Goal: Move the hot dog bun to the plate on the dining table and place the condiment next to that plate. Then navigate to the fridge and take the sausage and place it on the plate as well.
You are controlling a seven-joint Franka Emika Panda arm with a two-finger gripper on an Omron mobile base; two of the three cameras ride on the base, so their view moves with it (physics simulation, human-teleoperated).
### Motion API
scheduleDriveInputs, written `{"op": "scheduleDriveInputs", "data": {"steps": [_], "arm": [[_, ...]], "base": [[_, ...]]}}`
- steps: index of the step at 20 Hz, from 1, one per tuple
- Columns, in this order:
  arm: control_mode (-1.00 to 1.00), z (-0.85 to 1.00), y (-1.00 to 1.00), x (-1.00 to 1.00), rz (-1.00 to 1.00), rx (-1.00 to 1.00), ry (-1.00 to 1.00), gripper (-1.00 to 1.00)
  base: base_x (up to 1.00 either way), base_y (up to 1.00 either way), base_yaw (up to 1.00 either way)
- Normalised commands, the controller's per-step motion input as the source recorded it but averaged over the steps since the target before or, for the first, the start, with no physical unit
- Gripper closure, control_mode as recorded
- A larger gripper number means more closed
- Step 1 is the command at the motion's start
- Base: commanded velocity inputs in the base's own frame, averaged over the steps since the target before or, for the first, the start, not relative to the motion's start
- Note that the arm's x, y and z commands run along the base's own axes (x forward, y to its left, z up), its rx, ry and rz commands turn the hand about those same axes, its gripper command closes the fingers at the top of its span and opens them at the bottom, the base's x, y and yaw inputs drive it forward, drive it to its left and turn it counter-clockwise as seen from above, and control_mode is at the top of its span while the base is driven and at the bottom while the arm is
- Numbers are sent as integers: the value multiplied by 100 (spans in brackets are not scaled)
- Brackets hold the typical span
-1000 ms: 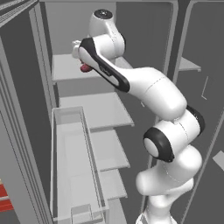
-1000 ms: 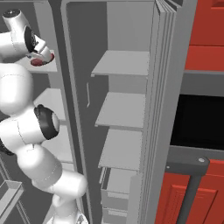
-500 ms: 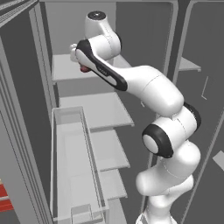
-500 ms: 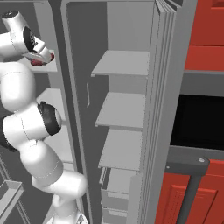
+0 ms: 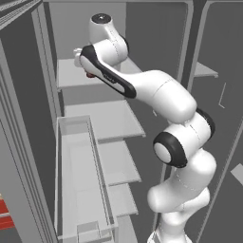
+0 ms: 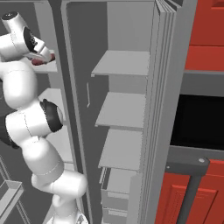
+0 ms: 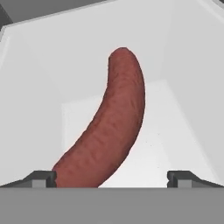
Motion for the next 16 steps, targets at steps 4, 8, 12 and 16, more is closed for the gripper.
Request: {"op": "scheduleDriveInputs", "data": {"steps": [4, 8, 12, 16], "arm": [[-100, -3, 0, 37, 0, -1, 0, -100], [-100, -6, 0, 23, 0, 0, 0, -100], [-100, -8, 0, 9, 0, 0, 0, -100], [-100, -14, 0, -1, 0, 3, 0, -100]], "base": [[0, 0, 0], [0, 0, 0], [0, 0, 0], [0, 0, 0]]}}
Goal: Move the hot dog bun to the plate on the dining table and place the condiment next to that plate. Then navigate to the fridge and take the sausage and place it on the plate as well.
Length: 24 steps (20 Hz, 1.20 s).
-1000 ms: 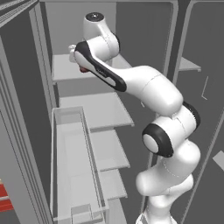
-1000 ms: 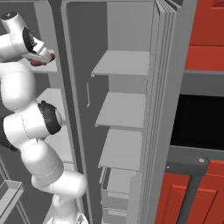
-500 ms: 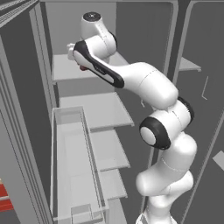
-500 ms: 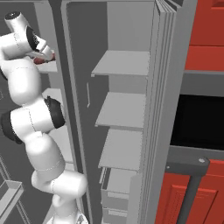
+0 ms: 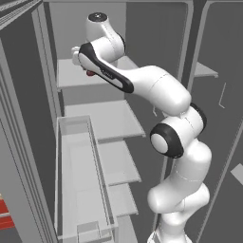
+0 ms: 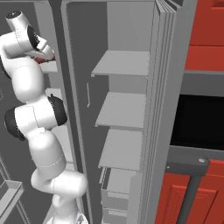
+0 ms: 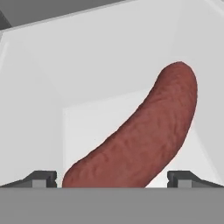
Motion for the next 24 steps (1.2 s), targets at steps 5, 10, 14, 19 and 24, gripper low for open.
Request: {"op": "scheduleDriveInputs", "data": {"steps": [5, 10, 14, 19, 24], "arm": [[-100, -26, 0, -9, 0, 6, 0, -100], [-100, -29, 0, -1, 0, 4, 0, -100], [-100, -13, -1, 0, 0, 2, -1, -100], [-100, 0, -4, 9, 0, 0, -1, -100], [-100, 0, -2, 30, 0, 0, 0, -100]], "base": [[0, 0, 0], [0, 0, 0], [0, 0, 0], [0, 0, 0], [0, 0, 0]]}}
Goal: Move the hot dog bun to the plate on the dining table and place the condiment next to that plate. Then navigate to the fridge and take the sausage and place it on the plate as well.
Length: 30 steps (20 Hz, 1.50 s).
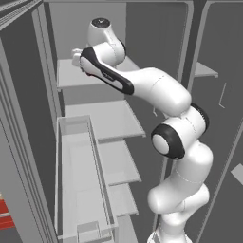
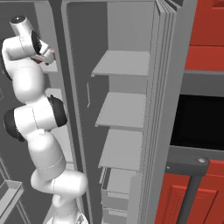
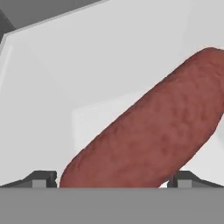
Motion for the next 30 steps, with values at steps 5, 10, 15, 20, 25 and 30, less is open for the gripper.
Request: {"op": "scheduleDriveInputs", "data": {"steps": [5, 10, 15, 20, 25, 30], "arm": [[-100, 2, 0, 29, 0, 0, 0, -100], [-100, 0, 0, 26, -3, 0, 2, -100], [-100, -7, 0, 3, -2, 1, 1, 100], [-100, -16, 0, 0, 0, 0, 2, 100], [-100, -18, 0, -22, -3, 1, -4, 100], [-100, -7, -8, -94, -12, 5, -28, 100]], "base": [[0, 0, 0], [0, 0, 0], [0, 0, 0], [0, 0, 0], [0, 0, 0], [0, 0, 0]]}}
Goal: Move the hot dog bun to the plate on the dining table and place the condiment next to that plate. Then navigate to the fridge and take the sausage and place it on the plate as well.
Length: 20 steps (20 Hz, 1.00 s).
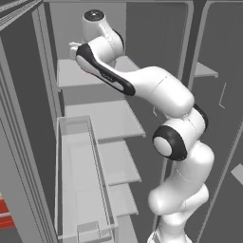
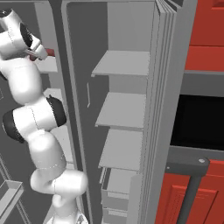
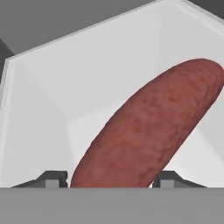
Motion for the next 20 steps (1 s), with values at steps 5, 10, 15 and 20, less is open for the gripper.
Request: {"op": "scheduleDriveInputs", "data": {"steps": [5, 10, 15, 20], "arm": [[-100, -4, -16, -100, -12, 7, -27, 100], [-100, 0, -40, -89, -9, 13, -11, 100], [-100, 0, -58, -64, -2, 15, 0, 100], [-100, 5, -51, -57, 0, 10, 0, 100]], "base": [[0, 0, 0], [0, 0, 0], [0, 0, 0], [0, 0, 0]]}}
